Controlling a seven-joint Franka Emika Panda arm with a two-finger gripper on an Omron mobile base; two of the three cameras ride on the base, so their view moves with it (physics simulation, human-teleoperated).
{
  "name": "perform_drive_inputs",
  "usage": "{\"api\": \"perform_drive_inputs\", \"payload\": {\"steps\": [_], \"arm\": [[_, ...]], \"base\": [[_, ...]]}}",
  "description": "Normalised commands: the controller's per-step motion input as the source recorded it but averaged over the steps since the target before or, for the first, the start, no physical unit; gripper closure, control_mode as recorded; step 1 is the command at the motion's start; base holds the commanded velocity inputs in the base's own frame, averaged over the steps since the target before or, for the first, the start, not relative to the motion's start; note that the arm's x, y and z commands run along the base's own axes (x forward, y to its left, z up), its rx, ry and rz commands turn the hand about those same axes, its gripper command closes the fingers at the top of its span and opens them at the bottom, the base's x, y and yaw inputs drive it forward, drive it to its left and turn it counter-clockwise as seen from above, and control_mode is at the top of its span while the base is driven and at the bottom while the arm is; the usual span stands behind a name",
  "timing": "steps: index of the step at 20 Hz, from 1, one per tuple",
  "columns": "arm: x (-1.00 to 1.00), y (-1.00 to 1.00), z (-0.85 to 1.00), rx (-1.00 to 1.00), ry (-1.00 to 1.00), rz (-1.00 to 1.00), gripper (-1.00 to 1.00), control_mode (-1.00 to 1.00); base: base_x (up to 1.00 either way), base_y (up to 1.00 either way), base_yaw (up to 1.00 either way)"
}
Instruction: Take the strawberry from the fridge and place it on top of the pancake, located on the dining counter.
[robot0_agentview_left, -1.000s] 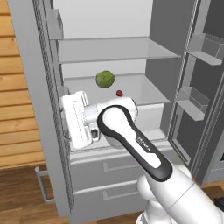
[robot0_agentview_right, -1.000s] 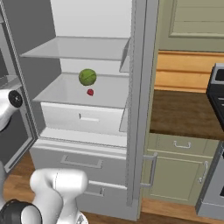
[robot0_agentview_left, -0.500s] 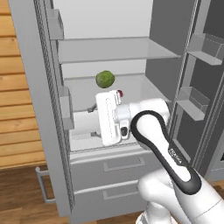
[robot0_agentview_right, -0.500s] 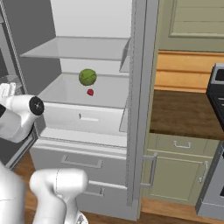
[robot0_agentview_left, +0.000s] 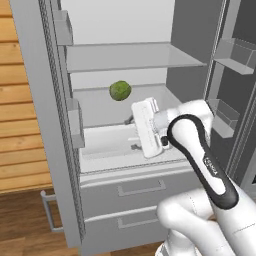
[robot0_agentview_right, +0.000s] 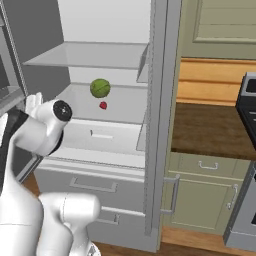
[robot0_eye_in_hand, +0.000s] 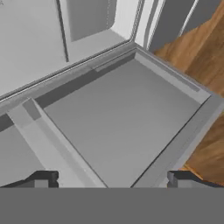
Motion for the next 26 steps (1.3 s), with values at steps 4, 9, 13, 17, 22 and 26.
{"api": "perform_drive_inputs", "payload": {"steps": [4,9,13,17,22,26], "arm": [[0.59,-0.39,-0.20,-0.58,0.06,0.22,-1.00,-1.00],[0.05,-0.13,-0.41,-0.78,0.03,0.57,-1.00,-1.00],[0.00,-0.14,-0.51,-0.76,0.00,0.71,-1.00,-1.00],[-0.08,-0.36,-0.43,-0.61,-0.03,0.69,-1.00,-1.00],[-0.23,-0.88,-0.23,-0.16,-0.10,0.39,-1.00,-1.00],[-0.02,-0.91,-0.39,0.03,0.00,0.12,-1.00,-1.00]], "base": [[0.00,0.00,0.00],[0.00,0.00,0.00],[0.00,0.00,0.00],[0.00,0.00,0.00],[0.00,0.00,0.00],[0.00,0.00,0.00]]}}
